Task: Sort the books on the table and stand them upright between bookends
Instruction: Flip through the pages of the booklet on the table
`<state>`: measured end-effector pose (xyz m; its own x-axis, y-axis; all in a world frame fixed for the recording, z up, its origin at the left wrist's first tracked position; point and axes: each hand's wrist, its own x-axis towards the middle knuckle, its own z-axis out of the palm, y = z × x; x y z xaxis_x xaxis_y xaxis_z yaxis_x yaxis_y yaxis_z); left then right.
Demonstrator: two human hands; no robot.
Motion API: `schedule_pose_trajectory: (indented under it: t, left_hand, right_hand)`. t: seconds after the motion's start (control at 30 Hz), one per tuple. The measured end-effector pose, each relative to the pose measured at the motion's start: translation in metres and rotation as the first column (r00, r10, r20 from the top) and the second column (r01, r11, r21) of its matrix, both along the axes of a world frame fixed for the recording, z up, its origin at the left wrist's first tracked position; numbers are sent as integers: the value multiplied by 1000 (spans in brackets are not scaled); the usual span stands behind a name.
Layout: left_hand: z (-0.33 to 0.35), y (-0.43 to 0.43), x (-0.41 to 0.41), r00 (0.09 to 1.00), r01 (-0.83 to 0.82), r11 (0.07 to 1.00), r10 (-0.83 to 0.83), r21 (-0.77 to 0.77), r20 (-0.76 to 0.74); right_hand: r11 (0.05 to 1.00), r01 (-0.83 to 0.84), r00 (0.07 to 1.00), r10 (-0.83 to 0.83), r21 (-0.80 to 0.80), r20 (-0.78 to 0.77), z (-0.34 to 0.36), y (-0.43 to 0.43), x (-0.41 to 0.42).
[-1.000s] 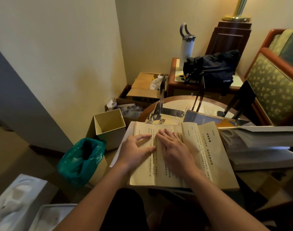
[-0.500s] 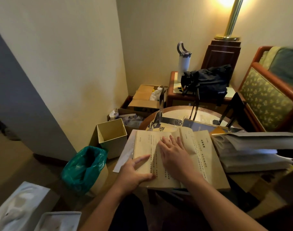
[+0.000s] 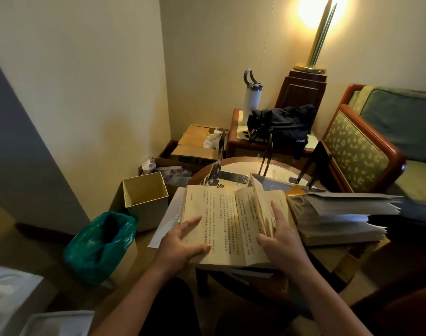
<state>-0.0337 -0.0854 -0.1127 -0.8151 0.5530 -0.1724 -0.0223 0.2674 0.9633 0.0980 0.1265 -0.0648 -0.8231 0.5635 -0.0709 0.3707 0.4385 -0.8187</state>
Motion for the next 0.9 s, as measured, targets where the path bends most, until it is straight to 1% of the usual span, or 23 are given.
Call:
schedule_pose_trajectory:
  t: [0.03, 0.07, 0.1, 0.27, 0.33, 0.4, 0.43, 0.47, 0.5, 0.6, 0.7, 0.83, 0.9]
  left_hand:
    - [0, 0, -1, 1000, -6, 1000, 6, 1, -13]
    - [0, 0, -1, 999, -9, 1000, 9, -1, -30]
    - [0, 0, -1, 999, -9, 1000, 9, 1, -46]
    - [2, 1, 0, 998, 5, 1000, -4, 17, -59]
    - [3, 1, 0, 999, 5, 1000, -4, 20, -51]
    - [3, 1, 0, 999, 6, 999, -5, 33, -35]
    - [3, 1, 0, 1000, 7, 999, -6, 45, -27]
    - [3, 1, 1, 1000, 9, 999, -7, 52, -27]
    - [4, 1, 1, 999, 11, 999, -9, 53, -38]
    - [5, 1, 2, 996, 20, 999, -16, 39, -90]
    - [6, 2, 2, 997, 24, 998, -19, 59, -77]
    - [6, 3, 2, 997, 17, 998, -12, 58, -82]
    - [6, 2, 2, 996, 11, 999, -7, 45, -91]
  right_hand:
    - [994, -9, 1000, 8, -107, -4, 1, 0, 2]
    - [987, -21, 1000, 20, -160, -6, 2, 0, 4]
    - [983, -27, 1000, 25, -180, -14, 1, 0, 6]
    - [991, -25, 995, 12, -129, -99, 13, -6, 9]
    - [997, -58, 994, 53, -45, -98, 22, -13, 7]
    - [990, -87, 995, 91, 109, -29, 30, -22, 3]
    - [977, -84, 996, 84, 196, 8, 32, -25, 1]
    - [962, -77, 997, 70, 264, 36, 32, -27, 0]
    - [952, -82, 996, 67, 295, 60, 30, -28, -1]
    - [971, -95, 993, 78, 220, 87, 23, -27, -2]
    - [985, -59, 997, 50, 163, 57, 20, -22, -2]
    - [998, 59, 998, -60, 15, 5, 15, -12, 1]
    - [990, 125, 992, -125, -66, 12, 14, -9, 2]
